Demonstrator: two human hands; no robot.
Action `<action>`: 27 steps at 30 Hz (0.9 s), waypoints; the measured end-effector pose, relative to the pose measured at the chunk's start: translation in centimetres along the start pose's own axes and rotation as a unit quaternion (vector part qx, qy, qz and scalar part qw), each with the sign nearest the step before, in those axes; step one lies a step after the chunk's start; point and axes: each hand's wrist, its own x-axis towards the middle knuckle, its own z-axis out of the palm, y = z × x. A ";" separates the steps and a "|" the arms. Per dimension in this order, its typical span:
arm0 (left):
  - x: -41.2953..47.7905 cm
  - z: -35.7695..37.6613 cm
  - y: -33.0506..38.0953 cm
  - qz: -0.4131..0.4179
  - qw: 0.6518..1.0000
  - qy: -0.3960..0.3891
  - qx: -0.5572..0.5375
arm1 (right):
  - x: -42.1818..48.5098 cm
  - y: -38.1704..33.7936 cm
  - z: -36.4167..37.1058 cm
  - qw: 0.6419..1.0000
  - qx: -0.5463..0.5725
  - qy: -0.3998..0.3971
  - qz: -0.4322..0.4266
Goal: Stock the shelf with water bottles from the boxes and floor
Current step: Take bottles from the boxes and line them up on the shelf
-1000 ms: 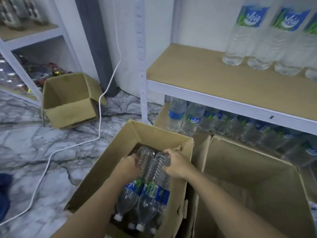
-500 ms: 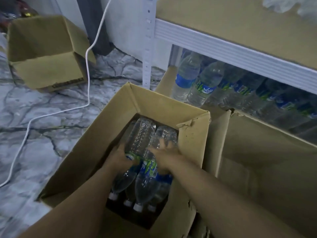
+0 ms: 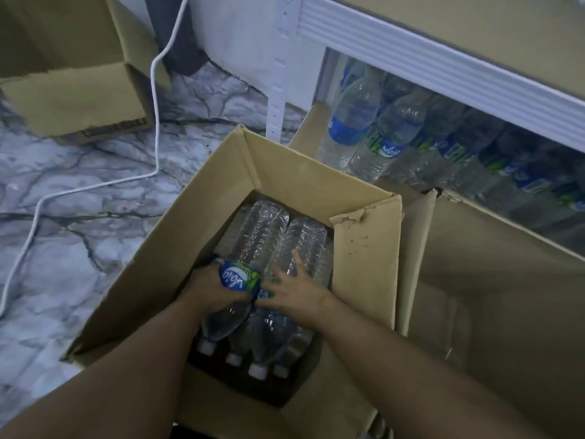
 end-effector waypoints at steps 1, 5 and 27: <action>0.0 0.0 0.2 0.005 1.000 0.006 0.003 | -0.1 0.2 -0.2 1.000 0.003 0.001 -0.006; -1.1 -1.3 1.8 0.003 0.998 0.009 0.058 | -1.6 1.5 -1.9 0.999 0.037 -0.010 -0.036; -3.7 -8.2 11.4 -0.157 0.907 -0.170 -0.352 | -7.3 4.4 -5.9 0.509 0.751 0.286 0.308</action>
